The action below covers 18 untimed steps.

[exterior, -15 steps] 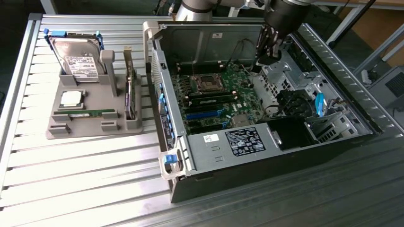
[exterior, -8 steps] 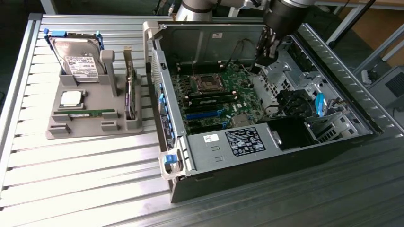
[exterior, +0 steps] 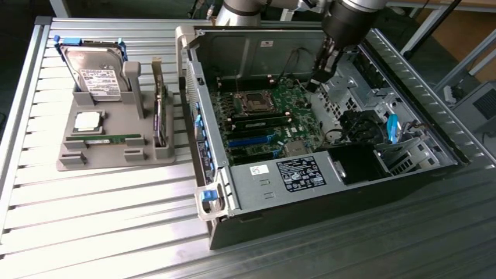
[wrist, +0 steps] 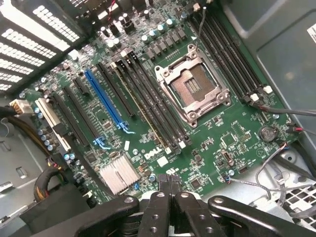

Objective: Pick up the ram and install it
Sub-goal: 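Press down the ram until it locks into place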

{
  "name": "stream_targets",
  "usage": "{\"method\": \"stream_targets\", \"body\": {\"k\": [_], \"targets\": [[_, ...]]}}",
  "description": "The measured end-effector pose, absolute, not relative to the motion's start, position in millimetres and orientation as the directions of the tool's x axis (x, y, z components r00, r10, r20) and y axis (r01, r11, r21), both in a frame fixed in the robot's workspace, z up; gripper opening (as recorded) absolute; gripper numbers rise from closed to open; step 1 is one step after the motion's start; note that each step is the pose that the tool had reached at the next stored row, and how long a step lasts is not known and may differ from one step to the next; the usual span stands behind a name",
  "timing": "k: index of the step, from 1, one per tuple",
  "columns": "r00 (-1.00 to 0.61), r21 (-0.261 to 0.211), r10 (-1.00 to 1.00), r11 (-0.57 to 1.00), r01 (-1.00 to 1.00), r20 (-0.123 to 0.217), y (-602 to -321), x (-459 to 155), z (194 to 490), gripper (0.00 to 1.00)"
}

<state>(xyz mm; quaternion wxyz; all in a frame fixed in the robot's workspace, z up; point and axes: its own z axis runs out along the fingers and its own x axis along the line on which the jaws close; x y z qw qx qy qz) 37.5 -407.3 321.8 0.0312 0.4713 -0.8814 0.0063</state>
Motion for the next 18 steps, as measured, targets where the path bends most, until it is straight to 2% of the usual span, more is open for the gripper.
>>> {"method": "stream_targets", "body": {"k": [18], "targets": [[-0.715,0.018,-0.697,0.717,-0.697,0.061,-407.2,37.5,313.8,0.09]]}}
